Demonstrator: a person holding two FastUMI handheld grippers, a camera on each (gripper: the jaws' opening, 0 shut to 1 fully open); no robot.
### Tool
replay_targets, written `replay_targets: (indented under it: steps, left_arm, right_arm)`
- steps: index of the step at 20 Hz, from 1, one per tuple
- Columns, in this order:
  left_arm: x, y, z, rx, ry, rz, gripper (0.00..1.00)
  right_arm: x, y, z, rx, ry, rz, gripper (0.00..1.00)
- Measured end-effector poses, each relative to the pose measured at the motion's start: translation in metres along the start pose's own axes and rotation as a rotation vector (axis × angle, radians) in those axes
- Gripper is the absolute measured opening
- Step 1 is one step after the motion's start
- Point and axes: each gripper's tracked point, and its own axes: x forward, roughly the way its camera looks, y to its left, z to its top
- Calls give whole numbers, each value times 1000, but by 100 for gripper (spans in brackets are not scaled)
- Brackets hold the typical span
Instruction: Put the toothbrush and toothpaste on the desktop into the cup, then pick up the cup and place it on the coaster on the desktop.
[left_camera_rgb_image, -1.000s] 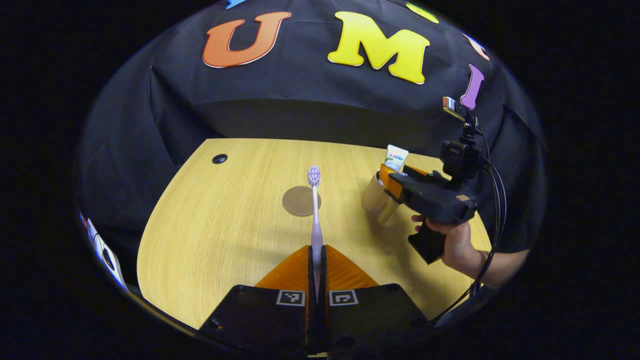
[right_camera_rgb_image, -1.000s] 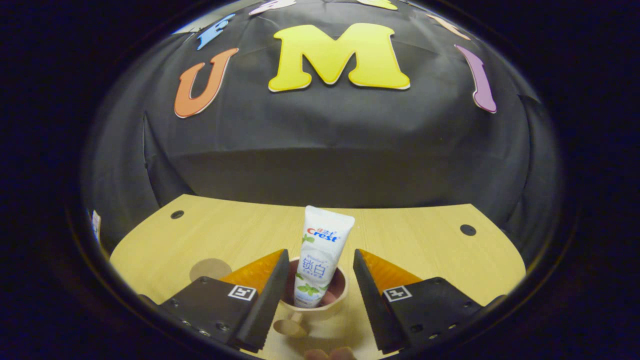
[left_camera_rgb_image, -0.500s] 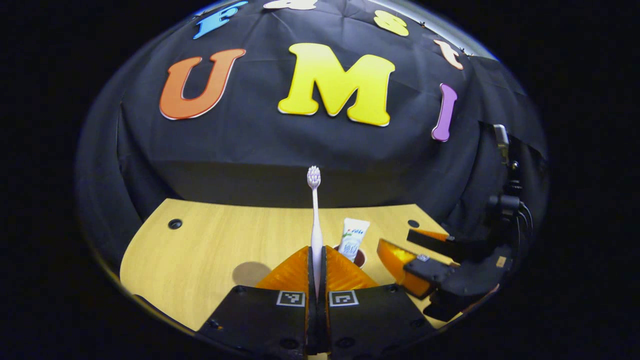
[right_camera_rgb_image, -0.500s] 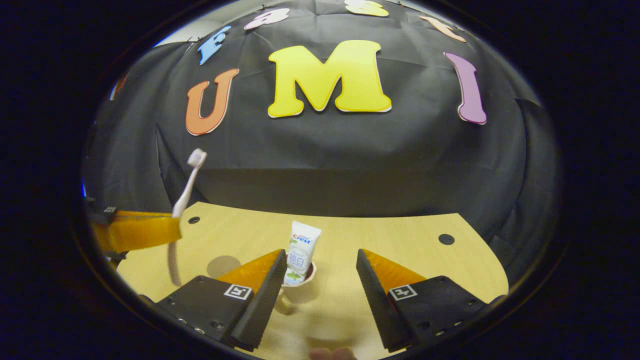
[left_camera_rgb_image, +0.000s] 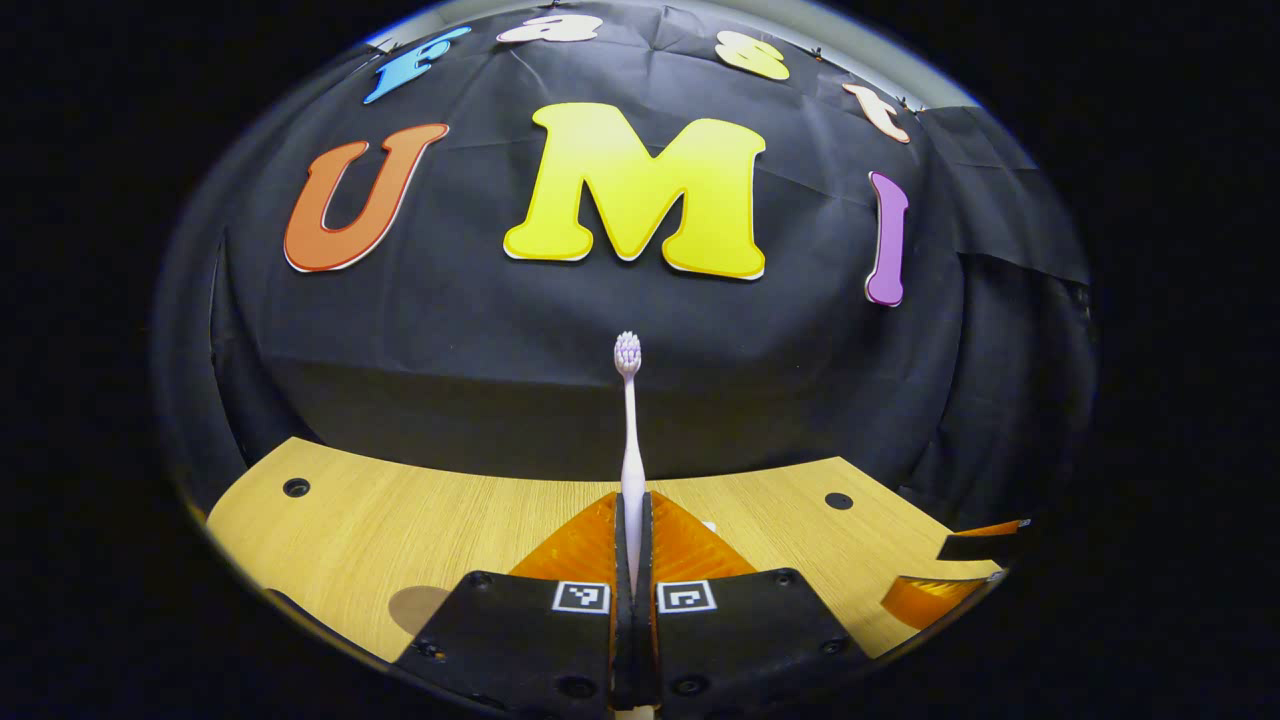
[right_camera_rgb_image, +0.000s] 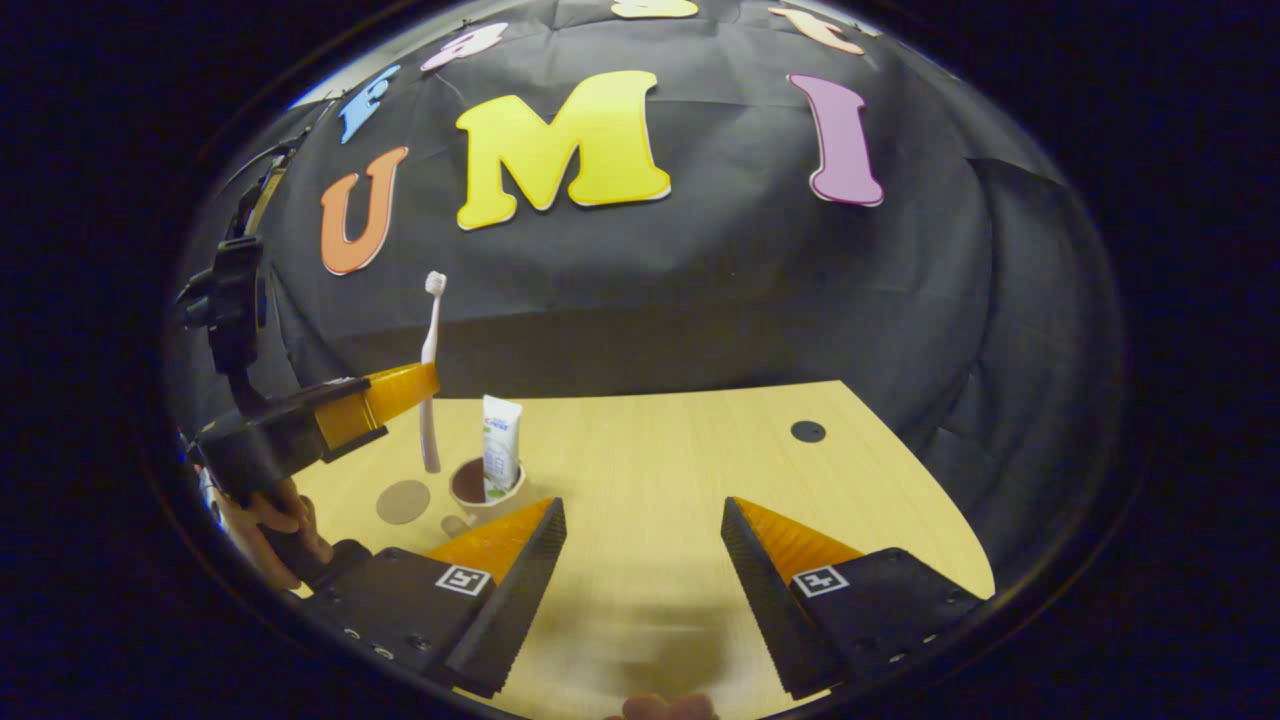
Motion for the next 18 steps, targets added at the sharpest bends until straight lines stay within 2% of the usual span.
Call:
replay_targets:
  steps: [5, 8, 14, 16, 17, 18]
  left_arm:
    - [17, -9, -28, 32, -11, -21, 4]
    - [20, -7, -39, 60, 0, 0, 5]
    - [14, -4, -59, 72, 11, 3, 14]
    - [8, -1, -65, 69, 24, 6, 25]
    - [5, 1, -65, 59, 31, 8, 37]
    - [-2, 4, -64, 50, 31, 16, 56]
  right_arm:
    - [-2, -37, -35, 1, 73, -69, 93]
    - [-4, -47, -52, -18, 112, -91, 93]
    - [-6, -42, -58, -55, 125, -89, 93]
    - [-6, -34, -56, -71, 123, -78, 93]
    - [-6, -28, -54, -78, 121, -71, 93]
    - [-6, -23, -52, -84, 119, -61, 93]
